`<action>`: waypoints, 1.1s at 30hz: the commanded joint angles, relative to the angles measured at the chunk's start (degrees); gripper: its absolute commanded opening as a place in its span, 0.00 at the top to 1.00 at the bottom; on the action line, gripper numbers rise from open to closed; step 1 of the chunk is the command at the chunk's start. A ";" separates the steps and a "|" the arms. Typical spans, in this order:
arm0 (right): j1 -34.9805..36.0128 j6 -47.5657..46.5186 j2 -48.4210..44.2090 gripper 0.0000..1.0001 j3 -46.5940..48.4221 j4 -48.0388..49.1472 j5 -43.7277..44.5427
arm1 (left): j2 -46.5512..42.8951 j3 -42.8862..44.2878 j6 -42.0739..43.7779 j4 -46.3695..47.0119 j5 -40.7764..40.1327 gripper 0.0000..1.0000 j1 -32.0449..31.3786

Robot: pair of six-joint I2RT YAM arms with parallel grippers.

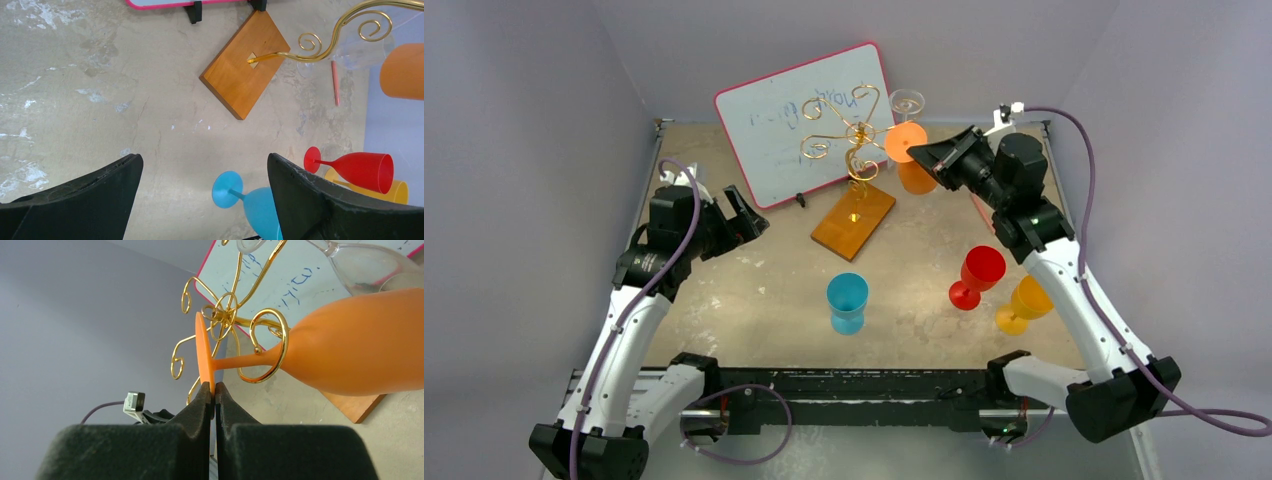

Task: Place the wine glass upside down on the wine glass rack

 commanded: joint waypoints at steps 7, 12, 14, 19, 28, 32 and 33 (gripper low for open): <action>-0.50 3.16 -3.13 1.00 -1.28 4.45 4.95 | 0.31 1.67 1.53 2.39 -0.50 0.05 0.06; -0.50 4.67 -2.65 1.00 -0.40 4.15 6.46 | 0.33 1.48 1.03 2.44 -0.39 0.05 0.05; -0.50 4.60 -1.83 1.00 0.39 3.98 6.24 | 0.26 1.50 0.94 2.41 -0.47 0.05 0.05; -0.55 3.84 -0.42 0.98 2.01 4.09 5.95 | 0.27 1.91 0.81 2.27 -0.35 0.05 0.05; -0.59 2.91 2.40 0.84 3.62 4.62 5.33 | 0.08 1.87 0.21 1.78 -0.44 0.06 0.05; -0.59 1.90 2.73 0.75 4.18 4.35 5.33 | 0.44 2.17 1.08 0.96 -0.90 0.06 0.05; -0.59 1.58 2.61 0.73 4.11 4.55 5.40 | 0.54 2.42 1.35 0.72 -1.35 0.06 0.05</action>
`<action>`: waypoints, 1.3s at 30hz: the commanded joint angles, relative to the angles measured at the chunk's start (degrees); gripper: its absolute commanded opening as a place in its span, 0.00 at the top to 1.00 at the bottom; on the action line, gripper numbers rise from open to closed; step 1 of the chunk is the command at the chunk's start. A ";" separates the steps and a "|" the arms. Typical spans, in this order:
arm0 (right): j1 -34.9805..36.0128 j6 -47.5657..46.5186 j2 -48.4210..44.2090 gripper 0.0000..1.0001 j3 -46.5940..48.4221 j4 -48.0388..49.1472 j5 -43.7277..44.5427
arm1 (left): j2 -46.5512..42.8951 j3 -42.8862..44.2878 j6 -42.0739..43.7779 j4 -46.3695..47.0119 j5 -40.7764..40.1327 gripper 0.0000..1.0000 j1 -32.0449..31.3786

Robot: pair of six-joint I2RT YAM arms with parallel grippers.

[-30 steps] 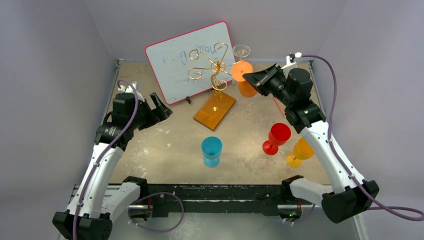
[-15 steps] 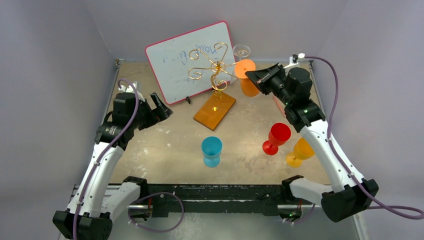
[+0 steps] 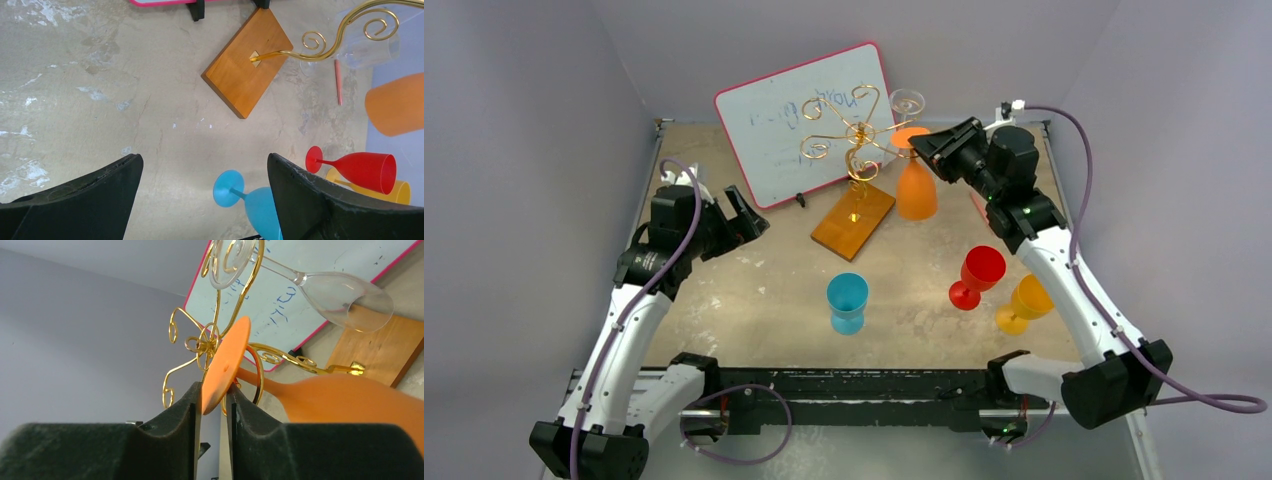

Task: Place the wine glass upside down on the wine glass rack

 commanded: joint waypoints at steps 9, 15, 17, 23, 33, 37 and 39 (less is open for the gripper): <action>-0.30 -3.02 -1.00 0.53 2.20 2.65 -1.04 | 0.16 4.15 3.15 -1.09 -2.06 0.06 0.05; -0.26 -2.81 -1.56 0.48 2.16 2.07 -1.67 | -0.39 4.28 3.26 -1.52 -1.25 0.07 0.06; -0.30 -3.02 -2.05 0.47 2.03 1.54 -1.72 | -0.67 4.30 3.37 -1.77 -1.54 0.07 0.05; -0.39 -7.23 -2.35 0.42 4.52 -1.81 0.14 | -0.93 3.96 3.71 -2.20 -2.23 0.07 0.05; -0.48 -8.04 -3.95 0.35 4.59 -5.14 1.53 | -1.09 3.80 4.28 -2.69 -2.47 0.07 0.05; -0.48 -9.34 -4.87 0.31 4.85 -5.83 1.77 | -0.89 3.74 4.30 -3.07 -2.37 0.07 0.09; -0.43 -9.60 -5.62 0.28 3.96 -5.64 1.84 | -0.89 3.80 4.21 -3.25 -2.28 0.07 0.05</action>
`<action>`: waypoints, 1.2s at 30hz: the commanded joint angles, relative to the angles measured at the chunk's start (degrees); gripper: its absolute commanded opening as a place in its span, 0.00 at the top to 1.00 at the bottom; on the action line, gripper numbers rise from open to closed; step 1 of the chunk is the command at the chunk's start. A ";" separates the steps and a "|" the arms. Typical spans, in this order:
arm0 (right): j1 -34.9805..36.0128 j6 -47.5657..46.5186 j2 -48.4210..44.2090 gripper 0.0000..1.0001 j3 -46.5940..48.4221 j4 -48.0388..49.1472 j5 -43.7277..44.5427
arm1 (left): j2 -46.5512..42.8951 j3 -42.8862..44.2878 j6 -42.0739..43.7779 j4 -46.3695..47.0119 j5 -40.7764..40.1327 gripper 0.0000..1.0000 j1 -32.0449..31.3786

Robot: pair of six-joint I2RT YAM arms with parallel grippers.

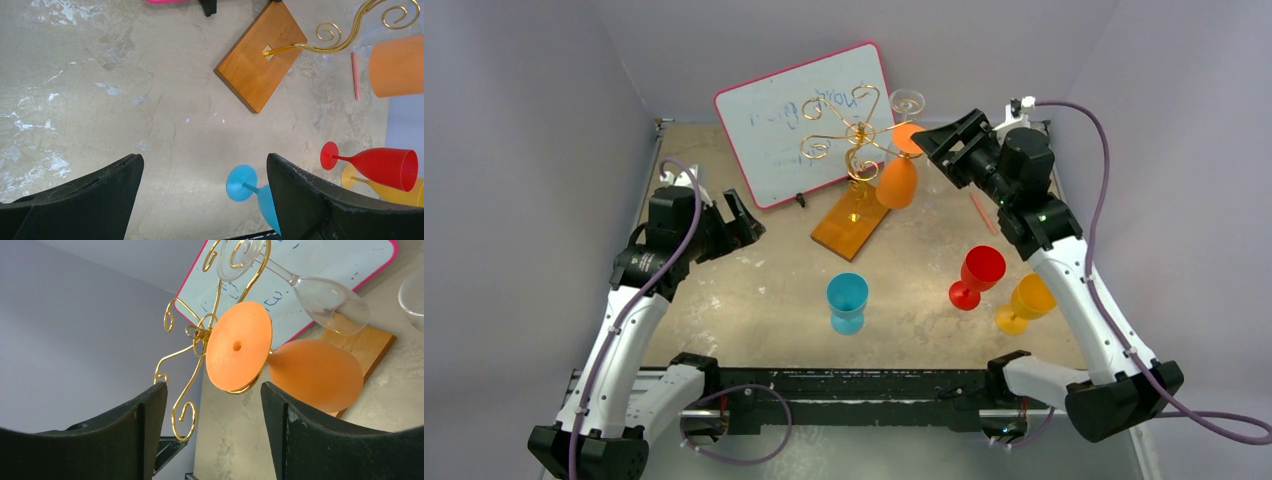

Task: Place the wine glass upside down on the wine glass rack

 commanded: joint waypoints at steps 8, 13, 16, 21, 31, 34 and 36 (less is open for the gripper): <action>-0.20 -11.90 -5.76 0.03 -0.27 -1.96 1.55 | -0.37 2.95 1.64 -0.62 -0.28 0.07 0.05; -0.13 -19.62 -9.58 0.00 -3.44 -4.45 0.60 | 0.47 3.52 2.05 -1.00 -0.04 0.06 0.05; -0.20 -21.63 -11.04 0.00 -3.40 -8.65 0.92 | 0.66 4.17 2.11 -1.07 -0.16 0.06 0.05; -0.15 -25.38 -14.72 0.00 -5.51 -10.04 1.77 | 0.70 3.35 2.29 0.57 0.08 0.05 0.05; -0.04 -29.49 -20.11 0.13 -13.26 -7.23 -1.47 | -1.42 -1.67 -1.05 9.97 14.50 0.07 0.05; 0.18 -30.71 -20.01 0.16 -14.98 -8.05 -4.26 | -2.62 -2.61 -0.69 11.48 15.47 0.07 0.05; 1.00 -31.08 -19.37 0.18 -16.14 -8.85 -6.06 | -3.06 -2.57 -0.17 11.37 14.23 0.08 0.05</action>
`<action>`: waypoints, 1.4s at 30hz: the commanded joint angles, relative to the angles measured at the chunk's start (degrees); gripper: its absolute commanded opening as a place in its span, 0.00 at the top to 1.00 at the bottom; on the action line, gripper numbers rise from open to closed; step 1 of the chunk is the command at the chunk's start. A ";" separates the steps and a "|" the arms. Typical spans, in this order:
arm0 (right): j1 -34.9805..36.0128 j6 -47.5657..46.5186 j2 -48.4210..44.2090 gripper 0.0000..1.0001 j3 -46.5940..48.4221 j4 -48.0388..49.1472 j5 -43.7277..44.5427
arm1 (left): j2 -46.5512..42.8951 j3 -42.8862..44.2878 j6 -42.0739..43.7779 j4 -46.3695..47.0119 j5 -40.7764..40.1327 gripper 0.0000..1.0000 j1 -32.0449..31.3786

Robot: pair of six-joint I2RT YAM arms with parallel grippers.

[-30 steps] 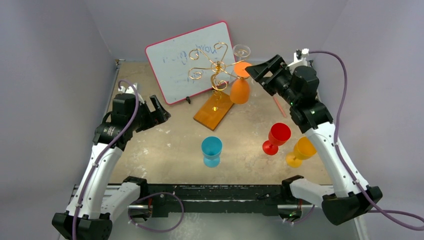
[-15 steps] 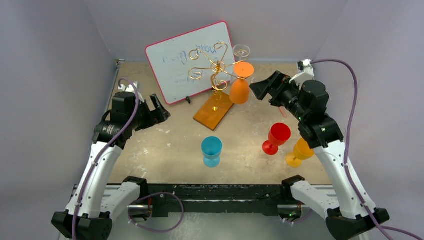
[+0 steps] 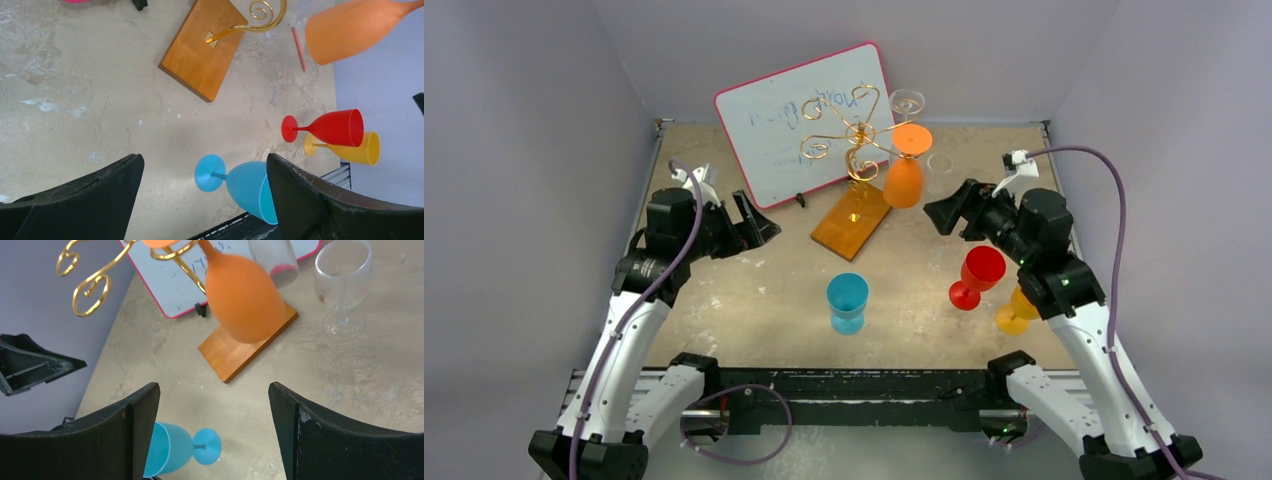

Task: Place the wine glass upside down on the wine glass rack

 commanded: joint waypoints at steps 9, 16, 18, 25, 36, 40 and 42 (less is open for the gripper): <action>24.32 -4.83 4.61 0.22 -3.53 1.87 7.07 | -4.35 0.16 0.58 4.85 -5.14 0.10 0.05; 41.74 -12.73 12.00 0.28 0.39 2.63 15.21 | -4.23 0.91 -0.05 4.19 -5.66 0.12 0.05; 44.68 -15.13 13.62 0.34 1.15 2.36 15.89 | -4.50 1.51 0.40 3.47 -6.16 0.13 0.09; 51.91 -19.39 20.55 0.49 3.49 0.99 14.85 | -5.61 2.95 1.71 0.40 -10.53 0.13 0.05; 53.25 -20.21 24.64 0.58 4.39 -0.61 16.49 | -7.78 2.83 2.19 0.10 -12.48 0.13 0.05; 53.24 -20.45 26.12 0.59 4.47 -1.40 16.90 | -7.75 2.85 2.07 0.27 -12.44 0.13 0.06; 53.24 -20.67 26.38 0.61 4.39 -1.30 16.89 | -7.65 2.88 2.08 0.29 -12.44 0.13 0.05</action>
